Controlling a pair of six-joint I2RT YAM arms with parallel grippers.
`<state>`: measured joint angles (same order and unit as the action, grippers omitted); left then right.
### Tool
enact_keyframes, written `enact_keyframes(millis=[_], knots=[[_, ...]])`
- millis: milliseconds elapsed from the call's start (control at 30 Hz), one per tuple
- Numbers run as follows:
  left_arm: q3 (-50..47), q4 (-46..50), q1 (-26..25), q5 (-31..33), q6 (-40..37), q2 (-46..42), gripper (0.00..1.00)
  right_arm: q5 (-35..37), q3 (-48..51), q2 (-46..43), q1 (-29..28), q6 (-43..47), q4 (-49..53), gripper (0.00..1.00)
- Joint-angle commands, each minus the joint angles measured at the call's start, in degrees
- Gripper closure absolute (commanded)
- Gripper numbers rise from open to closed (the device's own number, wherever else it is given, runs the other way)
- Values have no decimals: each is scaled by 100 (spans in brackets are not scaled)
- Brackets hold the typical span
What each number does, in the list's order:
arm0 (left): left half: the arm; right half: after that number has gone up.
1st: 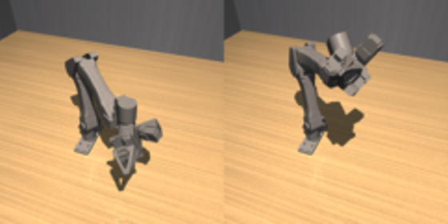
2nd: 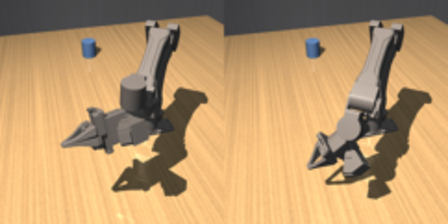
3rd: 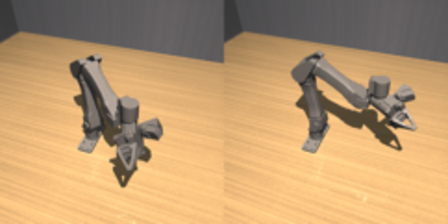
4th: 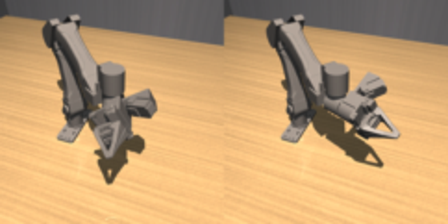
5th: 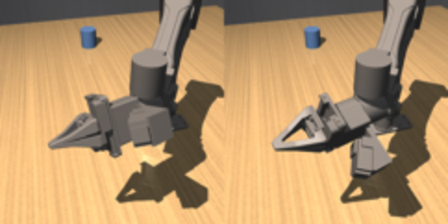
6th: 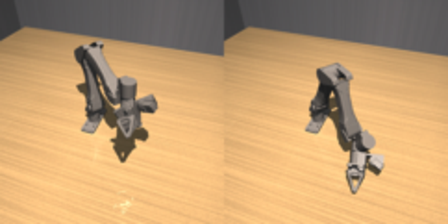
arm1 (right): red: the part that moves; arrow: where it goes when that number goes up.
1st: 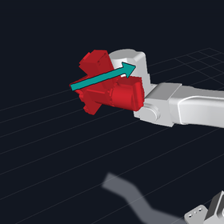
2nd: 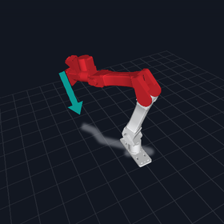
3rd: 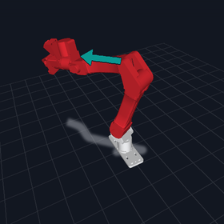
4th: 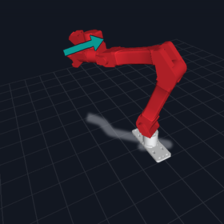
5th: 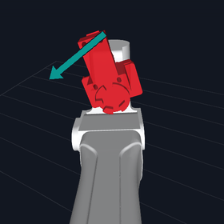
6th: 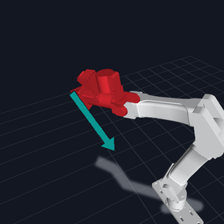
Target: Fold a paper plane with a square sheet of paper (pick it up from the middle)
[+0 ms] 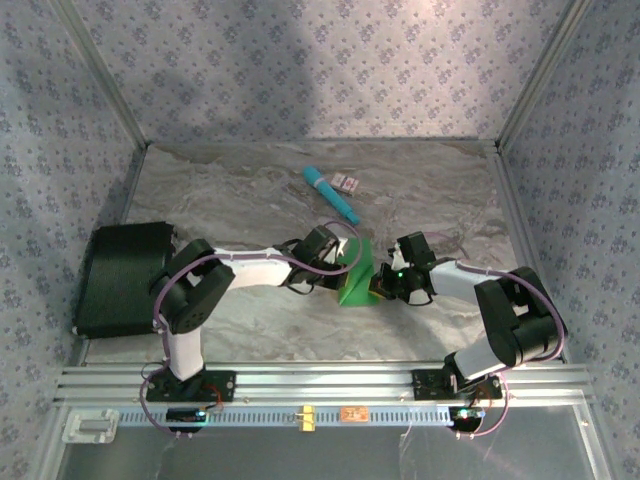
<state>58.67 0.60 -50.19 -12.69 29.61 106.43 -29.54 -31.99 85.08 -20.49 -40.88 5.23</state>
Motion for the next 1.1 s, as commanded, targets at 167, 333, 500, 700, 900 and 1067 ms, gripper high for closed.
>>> enact_keyframes(millis=[167,333,500,700,900,1067], knots=[[135,-73,42,-264,-85,211,90,358,17,124,47,111,415,100],[137,-77,39,-286,-100,185,89,370,13,139,46,115,431,100],[153,-70,41,-263,-130,68,89,370,17,149,54,116,428,100],[162,-76,44,-197,-183,16,89,370,26,141,63,116,434,100],[224,-49,42,-199,-203,96,89,373,23,141,63,116,432,100],[200,-107,43,-206,-183,106,89,364,22,140,67,112,435,100]])
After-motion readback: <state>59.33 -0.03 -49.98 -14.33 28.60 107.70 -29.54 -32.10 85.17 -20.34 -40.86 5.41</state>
